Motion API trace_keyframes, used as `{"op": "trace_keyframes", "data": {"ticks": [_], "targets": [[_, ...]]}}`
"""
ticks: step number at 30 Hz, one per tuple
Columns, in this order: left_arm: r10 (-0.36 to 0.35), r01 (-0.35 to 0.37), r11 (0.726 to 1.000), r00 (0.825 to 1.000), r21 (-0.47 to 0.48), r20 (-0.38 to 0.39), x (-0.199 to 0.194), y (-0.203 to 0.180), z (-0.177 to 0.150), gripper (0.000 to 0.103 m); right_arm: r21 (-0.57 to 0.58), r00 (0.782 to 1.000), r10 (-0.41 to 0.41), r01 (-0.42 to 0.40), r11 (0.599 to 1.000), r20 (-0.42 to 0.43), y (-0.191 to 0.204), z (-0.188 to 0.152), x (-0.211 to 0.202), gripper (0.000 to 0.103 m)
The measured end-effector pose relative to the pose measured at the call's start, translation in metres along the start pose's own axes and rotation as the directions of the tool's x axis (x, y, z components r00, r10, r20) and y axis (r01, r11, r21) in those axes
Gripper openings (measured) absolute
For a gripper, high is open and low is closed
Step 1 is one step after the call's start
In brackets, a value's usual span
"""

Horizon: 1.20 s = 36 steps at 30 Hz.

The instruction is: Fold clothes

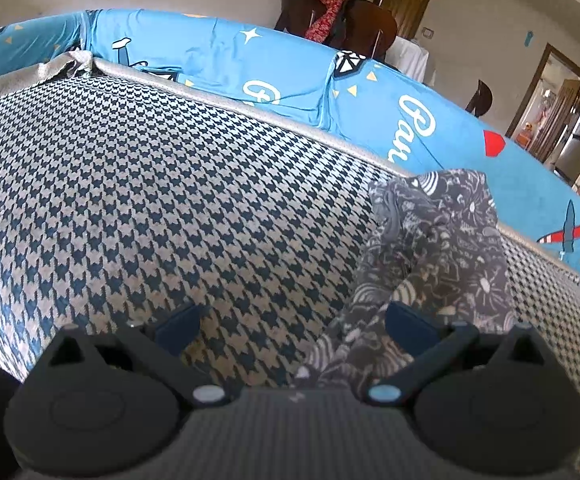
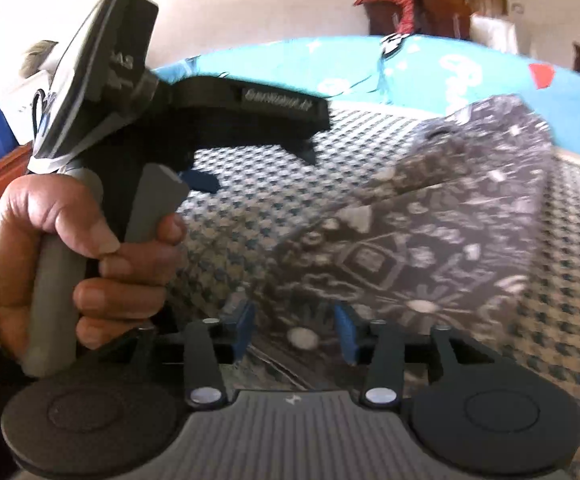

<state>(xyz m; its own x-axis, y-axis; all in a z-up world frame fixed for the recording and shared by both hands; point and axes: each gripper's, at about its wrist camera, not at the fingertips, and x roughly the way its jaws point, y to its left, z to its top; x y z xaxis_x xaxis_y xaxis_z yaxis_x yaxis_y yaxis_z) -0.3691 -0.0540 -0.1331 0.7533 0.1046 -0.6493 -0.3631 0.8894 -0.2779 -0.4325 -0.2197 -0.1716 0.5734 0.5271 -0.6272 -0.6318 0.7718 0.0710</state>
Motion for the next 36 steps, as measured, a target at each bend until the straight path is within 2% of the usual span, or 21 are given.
{"op": "trace_keyframes", "data": {"ticks": [2,5,8,14,21,25,28,31,34,36], "targets": [[0.004,-0.004,1.0,1.0,0.016,0.0,0.002,-0.003,-0.003,0.103,0.029,1.0,-0.027,0.027,0.999,0.003,-0.01,0.001,-0.009,0.049],[-0.003,0.003,0.999,1.0,0.044,-0.001,0.003,-0.008,-0.007,0.103,0.081,0.995,-0.091,0.089,0.993,0.031,-0.024,-0.002,-0.025,0.057],[-0.011,0.011,0.997,1.0,0.079,0.008,0.002,-0.015,-0.011,0.103,0.149,0.987,-0.154,0.148,0.978,0.033,-0.041,-0.006,-0.042,0.058],[-0.019,0.018,0.993,1.0,0.115,0.006,0.004,-0.024,-0.017,0.103,0.303,0.977,-0.213,0.194,0.933,0.03,-0.081,-0.026,-0.062,0.063],[-0.018,0.021,0.993,1.0,0.112,-0.026,0.012,-0.026,-0.019,0.103,0.496,0.987,-0.16,0.136,0.858,0.007,-0.121,-0.047,-0.062,0.064],[-0.018,0.021,0.993,0.999,0.113,-0.029,0.014,-0.027,-0.02,0.103,0.563,0.995,-0.086,0.047,0.825,0.044,-0.131,-0.049,-0.059,0.064],[-0.019,0.023,0.994,0.999,0.107,-0.036,0.017,-0.028,-0.02,0.103,0.586,0.997,-0.028,-0.019,0.81,0.072,-0.131,-0.049,-0.056,0.064],[-0.014,0.019,0.993,0.999,0.115,-0.042,0.019,-0.03,-0.022,0.103,0.579,0.995,0.038,-0.083,0.811,0.089,-0.125,-0.047,-0.05,0.064],[-0.003,0.009,0.992,0.999,0.125,-0.047,0.023,-0.033,-0.023,0.103,0.574,0.993,0.103,-0.117,0.811,0.057,-0.119,-0.043,-0.034,0.067],[0.0,0.007,0.992,0.998,0.128,-0.055,0.025,-0.033,-0.023,0.103,0.585,0.993,0.112,-0.103,0.804,0.02,-0.116,-0.043,-0.023,0.067]]}}
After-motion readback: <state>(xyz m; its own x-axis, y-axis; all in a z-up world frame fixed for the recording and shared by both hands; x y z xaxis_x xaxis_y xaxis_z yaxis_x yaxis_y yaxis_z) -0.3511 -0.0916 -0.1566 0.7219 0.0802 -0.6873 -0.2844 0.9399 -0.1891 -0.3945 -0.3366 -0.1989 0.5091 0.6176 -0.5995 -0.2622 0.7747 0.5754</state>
